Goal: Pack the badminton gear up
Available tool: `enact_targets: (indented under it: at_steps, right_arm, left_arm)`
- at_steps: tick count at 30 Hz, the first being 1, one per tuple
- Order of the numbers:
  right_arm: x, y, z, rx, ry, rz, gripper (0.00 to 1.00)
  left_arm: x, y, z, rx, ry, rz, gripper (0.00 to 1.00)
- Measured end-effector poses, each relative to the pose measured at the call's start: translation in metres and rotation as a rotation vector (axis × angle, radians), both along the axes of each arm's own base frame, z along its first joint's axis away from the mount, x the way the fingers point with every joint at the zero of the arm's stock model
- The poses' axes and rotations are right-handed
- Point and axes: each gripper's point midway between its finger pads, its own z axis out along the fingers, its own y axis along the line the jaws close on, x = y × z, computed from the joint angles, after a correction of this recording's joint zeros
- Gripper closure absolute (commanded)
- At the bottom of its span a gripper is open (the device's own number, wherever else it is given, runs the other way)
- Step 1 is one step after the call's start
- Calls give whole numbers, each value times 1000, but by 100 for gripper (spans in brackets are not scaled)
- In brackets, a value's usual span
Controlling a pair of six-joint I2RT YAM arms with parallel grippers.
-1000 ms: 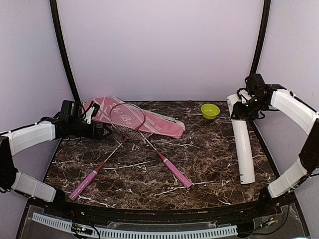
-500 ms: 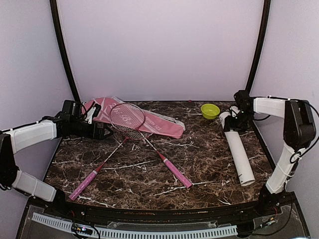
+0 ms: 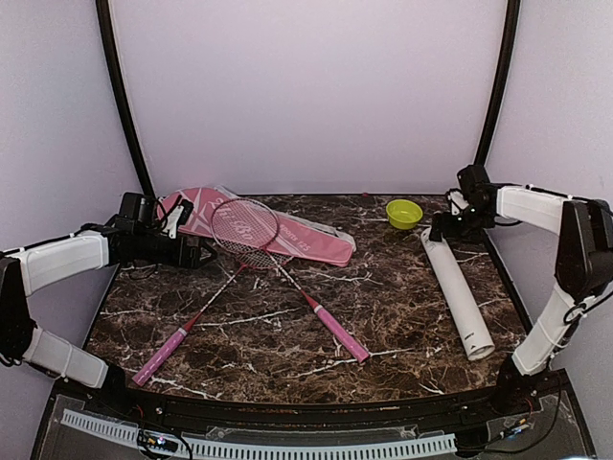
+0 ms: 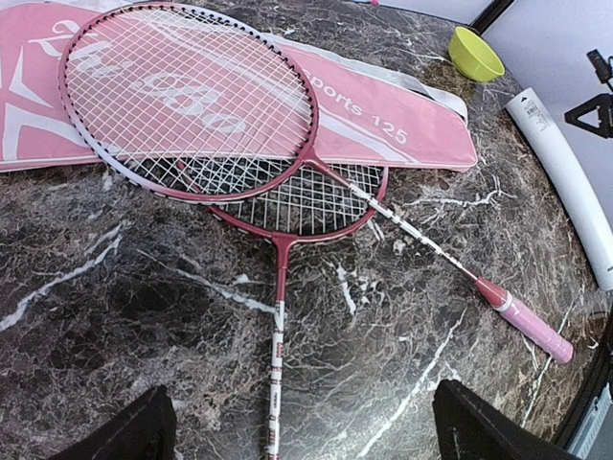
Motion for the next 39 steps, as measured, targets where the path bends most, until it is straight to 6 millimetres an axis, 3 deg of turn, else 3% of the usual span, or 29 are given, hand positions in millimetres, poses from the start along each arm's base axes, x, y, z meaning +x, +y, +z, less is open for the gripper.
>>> enact_targets:
  at_steps: [2, 4, 6, 8, 13, 17, 20, 24, 27, 39]
  right_arm:
    - [-3, 8, 26, 21, -70, 5, 18]
    - [-10, 28, 53, 52, -141, 39, 20]
    - [-26, 69, 75, 107, -211, 118, 22]
    - [-46, 114, 80, 158, -230, 207, 22]
    - [-105, 218, 47, 215, -147, 417, 23]
    - [-137, 284, 0, 189, -57, 532, 25]
    - [-146, 318, -32, 150, -4, 575, 27]
    - [-141, 354, -56, 107, 1, 607, 33]
    - [-131, 371, -62, 80, -25, 609, 37]
    - [-102, 386, -78, -36, -86, 611, 77]
  left_arm:
    - [0, 1, 0, 2, 1, 7, 5]
    - [1, 2, -1, 6, 1, 11, 5]
    - [2, 4, -1, 14, 0, 22, 5]
    - [3, 6, -2, 23, -1, 32, 5]
    - [7, 13, 0, 52, -19, 73, 5]
    - [8, 20, 13, 67, -61, 109, 5]
    - [8, 23, 23, 70, -92, 127, 5]
    - [9, 26, 27, 75, -108, 139, 5]
    - [9, 26, 27, 77, -109, 142, 5]
    - [9, 27, 27, 80, -109, 145, 5]
